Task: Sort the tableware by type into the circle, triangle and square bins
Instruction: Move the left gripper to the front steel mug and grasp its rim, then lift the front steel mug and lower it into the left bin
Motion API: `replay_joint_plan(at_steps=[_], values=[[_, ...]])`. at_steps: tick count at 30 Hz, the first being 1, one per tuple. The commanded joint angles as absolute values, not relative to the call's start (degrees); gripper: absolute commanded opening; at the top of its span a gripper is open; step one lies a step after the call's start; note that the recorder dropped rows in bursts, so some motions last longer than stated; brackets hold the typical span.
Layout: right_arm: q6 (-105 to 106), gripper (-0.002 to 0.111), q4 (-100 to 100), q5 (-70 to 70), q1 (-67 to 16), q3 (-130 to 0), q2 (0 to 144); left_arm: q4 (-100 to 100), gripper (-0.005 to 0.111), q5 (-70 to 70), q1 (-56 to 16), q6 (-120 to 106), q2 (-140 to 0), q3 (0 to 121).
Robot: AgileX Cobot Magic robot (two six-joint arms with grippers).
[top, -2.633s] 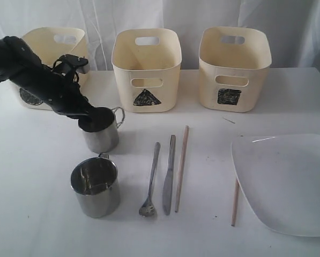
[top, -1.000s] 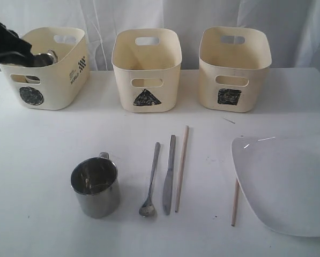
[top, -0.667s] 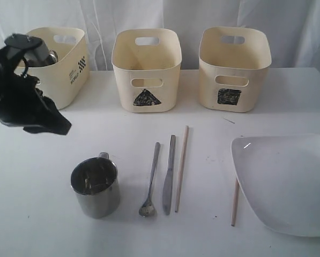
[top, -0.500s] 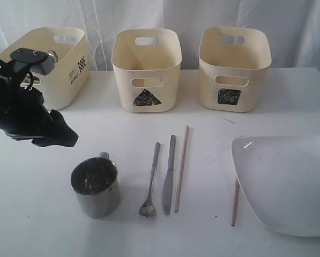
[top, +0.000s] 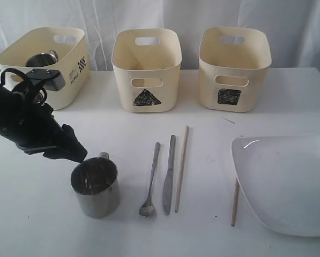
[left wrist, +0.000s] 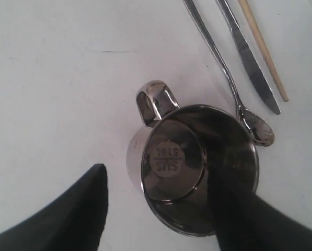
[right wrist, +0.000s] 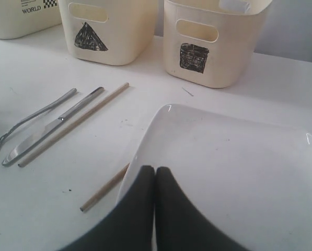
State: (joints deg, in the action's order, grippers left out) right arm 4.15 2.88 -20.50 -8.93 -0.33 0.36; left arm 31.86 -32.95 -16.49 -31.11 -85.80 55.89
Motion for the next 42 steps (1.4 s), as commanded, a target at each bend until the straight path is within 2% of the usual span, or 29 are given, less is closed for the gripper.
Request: replay_joint_plan(at_steps=[1,16,21,24,30,36,42], values=[[4.27,0.000,3.03,-20.05,-8.48,0.00,0.00,33.06,0.061,-34.33,-16.75,-31.31,-87.01,55.35],[4.27,0.000,3.03,-20.05,-8.48,0.00,0.00,34.64,0.061,-35.62,-16.75,-32.43,-92.05,55.35],[4.27,0.000,3.03,-20.05,-8.48,0.00,0.00,34.64,0.057,-35.05,-16.75,-32.91,-94.98,55.35],[4.27,0.000,3.03,-20.05,-8.48,0.00,0.00,34.64,0.048,-33.43,-16.75,-33.17,-96.48,55.35],[4.27,0.000,3.03,-20.05,-8.48,0.00,0.00,32.34,0.000,-28.25,-16.63,-33.17,-96.23,56.92],[4.27,0.000,3.03,-20.05,-8.48,0.00,0.00,23.00,0.000,-24.15,-15.43,-29.31,-90.28,66.50],[4.27,0.000,3.03,-20.05,-8.48,0.00,0.00,18.79,0.000,-11.12,-8.29,-28.11,-90.11,79.02]])
